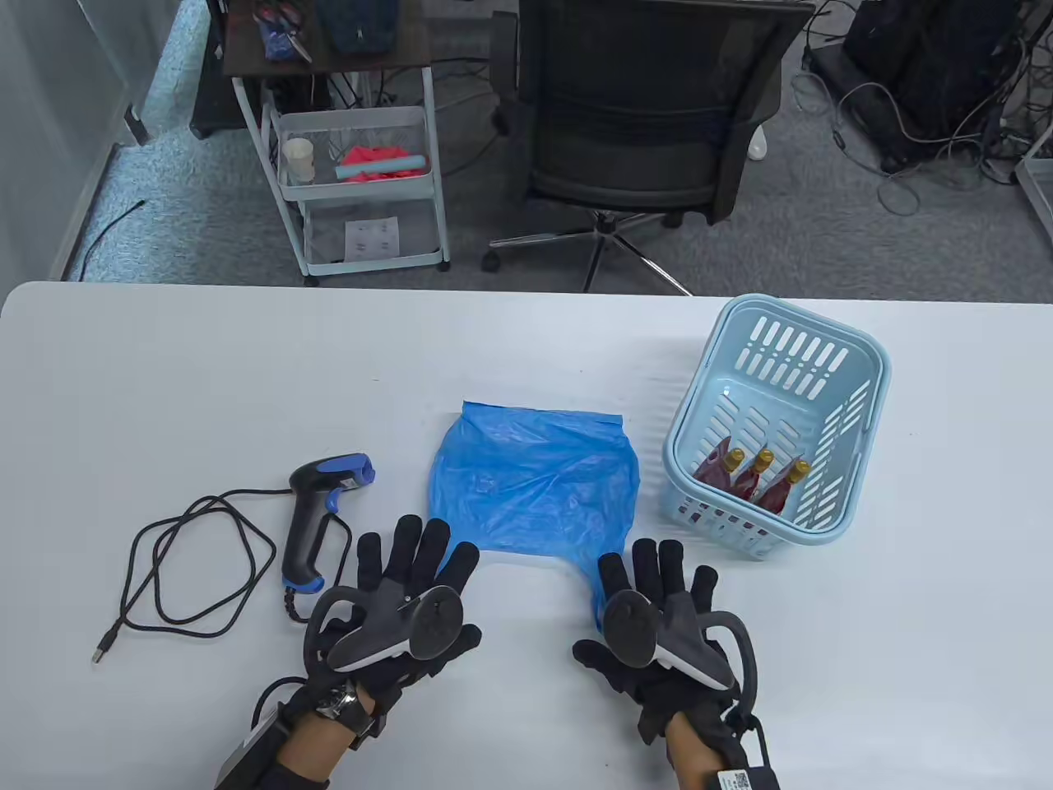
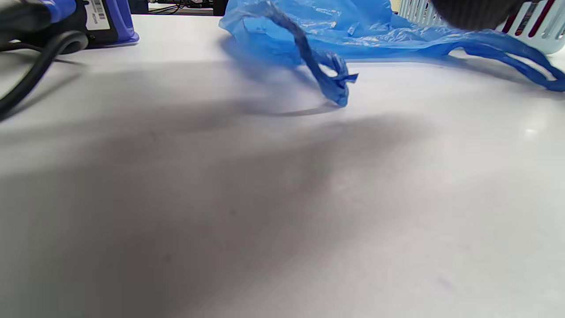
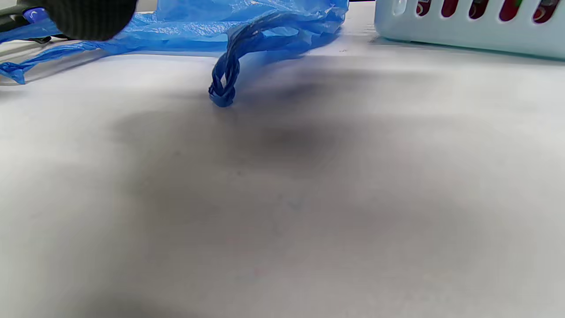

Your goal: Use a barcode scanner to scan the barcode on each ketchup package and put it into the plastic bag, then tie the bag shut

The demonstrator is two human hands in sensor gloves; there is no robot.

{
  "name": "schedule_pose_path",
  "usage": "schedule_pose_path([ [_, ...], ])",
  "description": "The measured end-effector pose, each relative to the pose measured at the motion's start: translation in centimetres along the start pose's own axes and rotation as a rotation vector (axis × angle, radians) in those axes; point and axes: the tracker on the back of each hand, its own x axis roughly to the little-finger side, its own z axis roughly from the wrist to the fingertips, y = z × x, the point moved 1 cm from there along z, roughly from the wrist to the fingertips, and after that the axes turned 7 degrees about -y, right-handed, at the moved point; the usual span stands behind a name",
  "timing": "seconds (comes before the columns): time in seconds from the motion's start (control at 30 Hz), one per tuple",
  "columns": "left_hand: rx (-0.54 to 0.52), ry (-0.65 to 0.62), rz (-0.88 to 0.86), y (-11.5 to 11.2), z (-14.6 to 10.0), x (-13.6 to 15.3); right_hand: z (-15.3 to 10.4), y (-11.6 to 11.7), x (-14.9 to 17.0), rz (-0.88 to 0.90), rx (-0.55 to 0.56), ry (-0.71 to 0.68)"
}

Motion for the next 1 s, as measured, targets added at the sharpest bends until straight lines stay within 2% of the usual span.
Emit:
schedule_pose_path([
  [0.57,-0.016,0.006,-0.011,0.03,0.09,0.24,0.05,-0.12,0.12,-0.002,0.010,0.001],
  [1.0,-0.066,0.002,-0.043,0.27,0.03,0.39,-0.04,-0.48,0.35,0.031,0.039,-0.011],
])
